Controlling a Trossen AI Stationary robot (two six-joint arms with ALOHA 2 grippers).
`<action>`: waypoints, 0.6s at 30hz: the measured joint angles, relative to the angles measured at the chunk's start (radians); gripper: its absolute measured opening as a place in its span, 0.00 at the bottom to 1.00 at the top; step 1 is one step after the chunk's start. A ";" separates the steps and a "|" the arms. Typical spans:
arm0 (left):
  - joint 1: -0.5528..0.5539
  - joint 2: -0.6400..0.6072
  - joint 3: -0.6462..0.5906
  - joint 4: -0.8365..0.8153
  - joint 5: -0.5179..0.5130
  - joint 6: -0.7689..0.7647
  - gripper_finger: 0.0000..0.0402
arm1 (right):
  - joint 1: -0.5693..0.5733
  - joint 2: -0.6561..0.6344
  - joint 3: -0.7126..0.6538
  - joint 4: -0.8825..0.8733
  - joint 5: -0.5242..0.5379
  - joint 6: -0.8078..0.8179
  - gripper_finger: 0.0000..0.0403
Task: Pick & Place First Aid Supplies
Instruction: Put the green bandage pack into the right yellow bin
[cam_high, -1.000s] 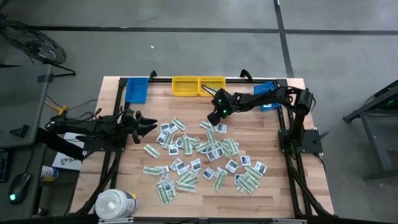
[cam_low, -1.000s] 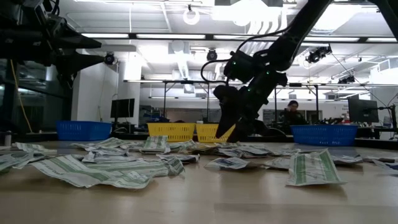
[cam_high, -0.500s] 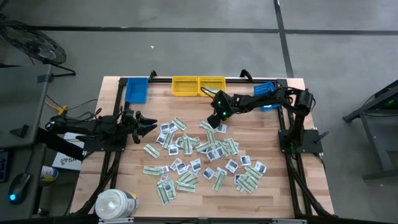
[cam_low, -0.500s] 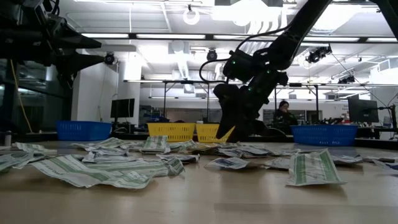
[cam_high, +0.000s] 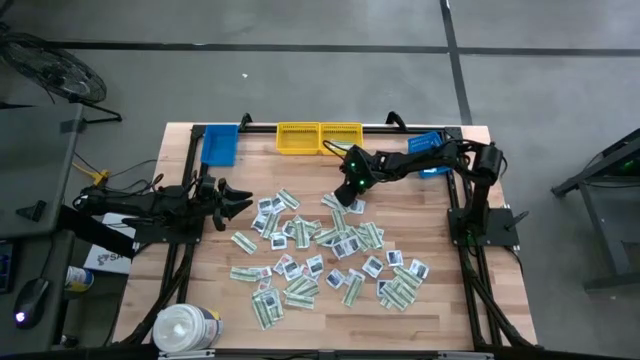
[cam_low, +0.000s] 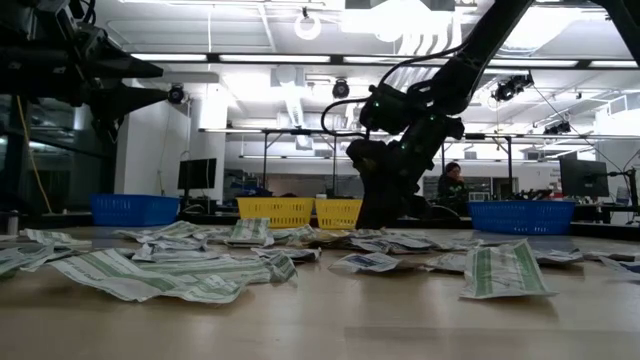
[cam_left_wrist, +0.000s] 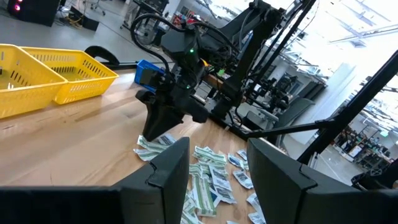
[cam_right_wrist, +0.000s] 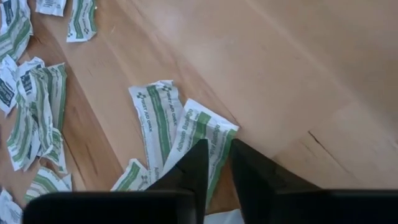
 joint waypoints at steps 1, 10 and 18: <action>0.000 0.000 0.000 0.000 0.000 0.000 0.40 | 0.000 0.000 0.000 0.000 0.001 -0.002 0.13; 0.000 0.000 0.000 0.000 0.000 0.000 0.40 | 0.000 0.002 -0.001 0.035 -0.001 -0.023 0.01; 0.000 0.000 0.000 0.000 0.000 0.000 0.40 | -0.001 -0.009 -0.001 0.040 0.007 -0.048 0.00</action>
